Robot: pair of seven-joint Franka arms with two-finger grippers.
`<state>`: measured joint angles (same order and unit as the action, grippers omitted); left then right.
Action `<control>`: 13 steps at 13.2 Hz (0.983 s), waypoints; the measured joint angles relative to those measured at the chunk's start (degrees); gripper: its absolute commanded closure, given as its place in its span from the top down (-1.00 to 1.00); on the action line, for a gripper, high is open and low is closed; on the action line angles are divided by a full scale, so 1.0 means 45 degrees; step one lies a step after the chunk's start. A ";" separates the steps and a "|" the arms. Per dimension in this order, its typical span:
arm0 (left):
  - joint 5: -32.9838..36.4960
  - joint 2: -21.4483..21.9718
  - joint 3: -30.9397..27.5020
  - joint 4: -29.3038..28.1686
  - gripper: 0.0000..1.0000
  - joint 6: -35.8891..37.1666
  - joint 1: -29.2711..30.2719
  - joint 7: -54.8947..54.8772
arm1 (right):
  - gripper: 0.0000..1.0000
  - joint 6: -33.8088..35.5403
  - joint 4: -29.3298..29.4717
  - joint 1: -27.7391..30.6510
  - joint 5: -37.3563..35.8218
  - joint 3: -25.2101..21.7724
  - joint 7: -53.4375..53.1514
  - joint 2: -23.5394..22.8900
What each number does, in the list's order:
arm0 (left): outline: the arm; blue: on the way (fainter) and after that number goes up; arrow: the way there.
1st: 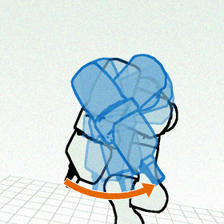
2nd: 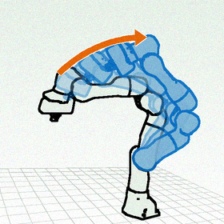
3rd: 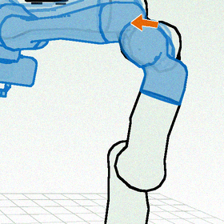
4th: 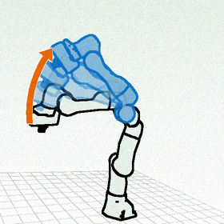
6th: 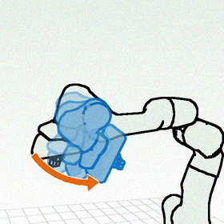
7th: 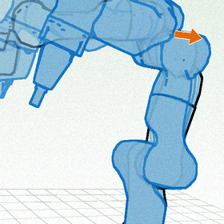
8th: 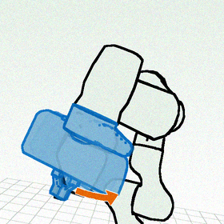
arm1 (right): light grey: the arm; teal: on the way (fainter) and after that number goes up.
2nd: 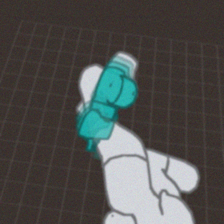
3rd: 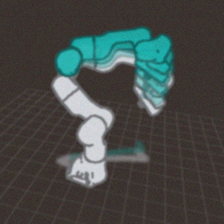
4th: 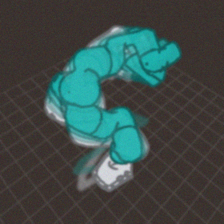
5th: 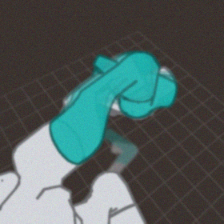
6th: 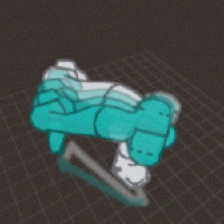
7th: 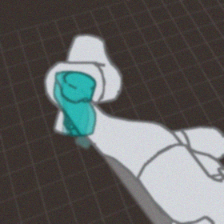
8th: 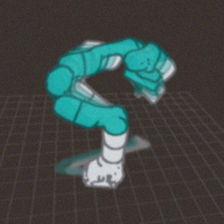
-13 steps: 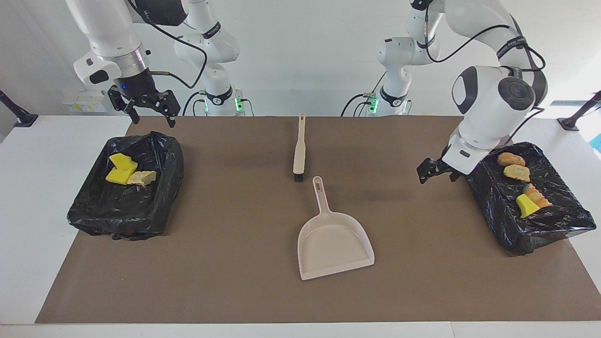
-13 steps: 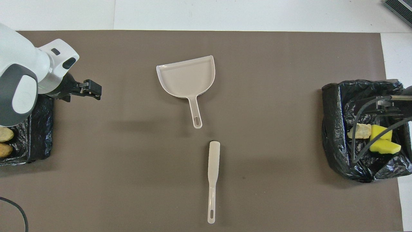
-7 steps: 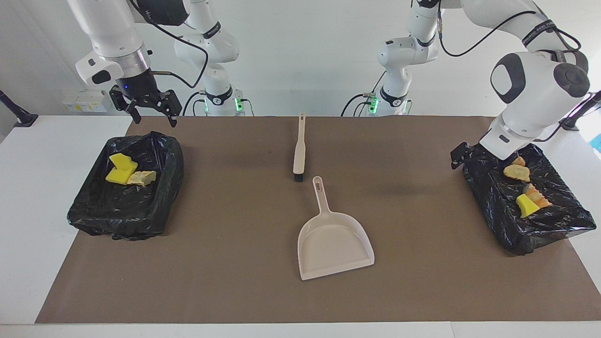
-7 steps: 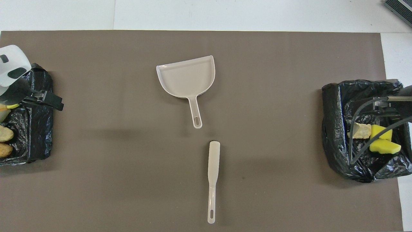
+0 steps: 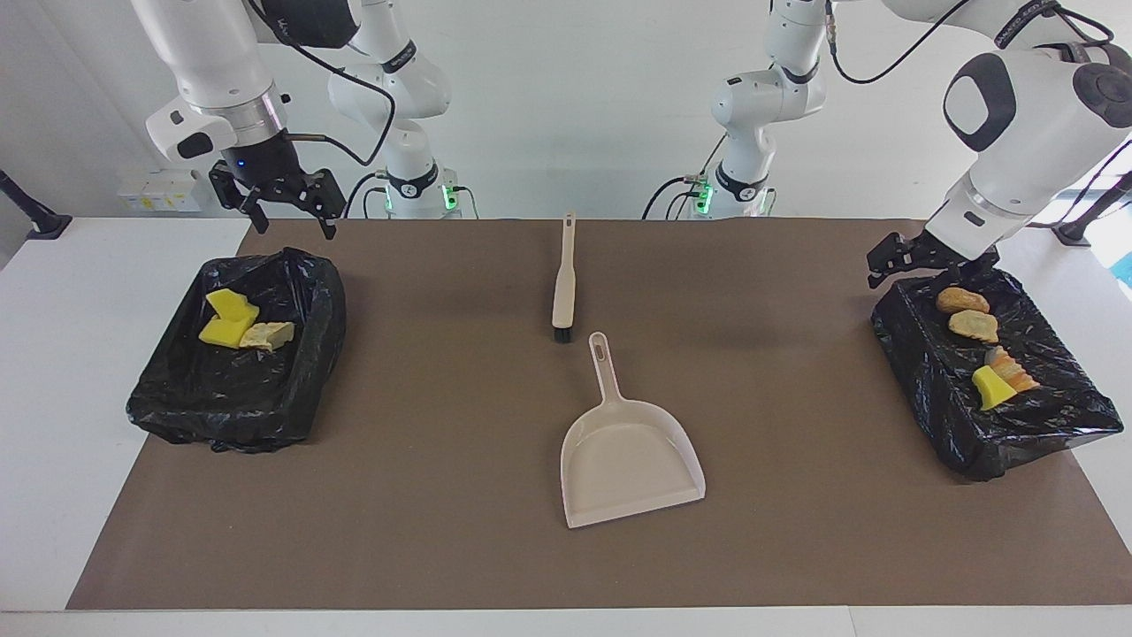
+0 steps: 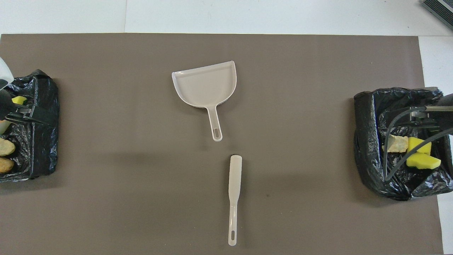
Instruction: Sweep and dump trash in bin
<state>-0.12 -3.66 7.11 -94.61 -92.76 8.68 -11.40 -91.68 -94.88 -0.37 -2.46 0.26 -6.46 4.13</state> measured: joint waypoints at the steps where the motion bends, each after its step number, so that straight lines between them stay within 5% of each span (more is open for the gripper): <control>1: 0.0043 0.0135 0.0014 -0.0001 1.00 0.0141 -0.0004 0.0000 | 1.00 0.0000 0.0002 0.0008 -0.0003 -0.0005 0.0000 0.0000; 7: 0.0118 0.0293 0.0197 -0.0007 1.00 0.0311 -0.0124 0.0187 | 1.00 0.0001 0.0011 0.0034 -0.0012 -0.0026 0.0001 0.0000; 13: 0.0228 0.0299 -0.1126 0.0099 1.00 0.0342 -0.2095 0.0631 | 1.00 0.0348 0.0013 0.0005 -0.0003 -0.0004 0.0009 0.0006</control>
<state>0.90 -2.31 2.05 -94.16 -91.22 -0.74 -8.57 -90.12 -94.82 -0.35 -2.47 0.24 -6.42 4.15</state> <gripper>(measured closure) 0.000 0.000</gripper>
